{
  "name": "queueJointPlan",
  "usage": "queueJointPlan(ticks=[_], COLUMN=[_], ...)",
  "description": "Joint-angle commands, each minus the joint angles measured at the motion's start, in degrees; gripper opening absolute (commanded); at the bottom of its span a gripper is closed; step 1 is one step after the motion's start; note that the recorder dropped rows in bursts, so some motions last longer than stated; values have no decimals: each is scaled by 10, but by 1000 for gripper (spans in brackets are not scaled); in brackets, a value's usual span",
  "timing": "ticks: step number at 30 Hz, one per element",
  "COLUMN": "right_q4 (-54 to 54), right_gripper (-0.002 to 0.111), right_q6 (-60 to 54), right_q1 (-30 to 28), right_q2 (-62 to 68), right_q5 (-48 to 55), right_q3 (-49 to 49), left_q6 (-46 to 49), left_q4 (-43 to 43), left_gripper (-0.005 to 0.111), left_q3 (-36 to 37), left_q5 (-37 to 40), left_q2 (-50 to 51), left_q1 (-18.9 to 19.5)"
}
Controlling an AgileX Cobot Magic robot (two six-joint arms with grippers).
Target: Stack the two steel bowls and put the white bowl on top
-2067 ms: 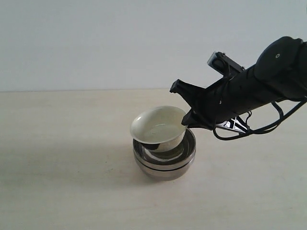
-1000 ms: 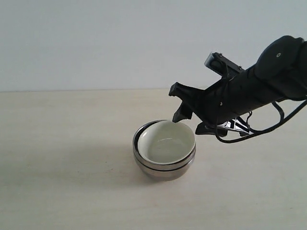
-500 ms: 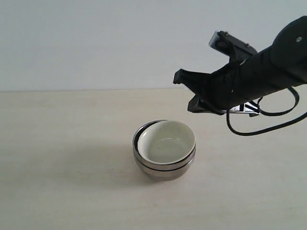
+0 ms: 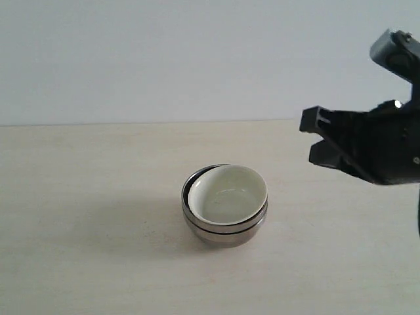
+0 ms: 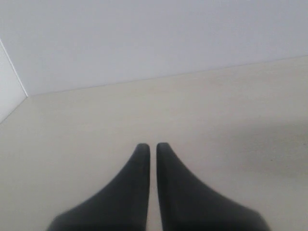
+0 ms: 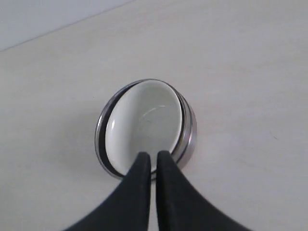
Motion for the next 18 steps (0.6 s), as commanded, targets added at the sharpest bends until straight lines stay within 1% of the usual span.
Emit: queueJointPlan(ticks=[1,12,18], right_q4=[-4,-7,-14], right_gripper=[0,0,0], right_q6=[0,-2,-2], right_q1=[-2,-2,-2], right_q2=[-83,-282,-352], right_q5=[-12,-28,-34], right_q3=[54,146,200], left_q6=[-6,-6,-6], left_q4=[-4,-4,-4], left_gripper=[4,4,4], left_q3=[2,2,2], left_q5=[-4,-4,-4], left_q2=[-2,-2,-2], left_q1=[1,1,1])
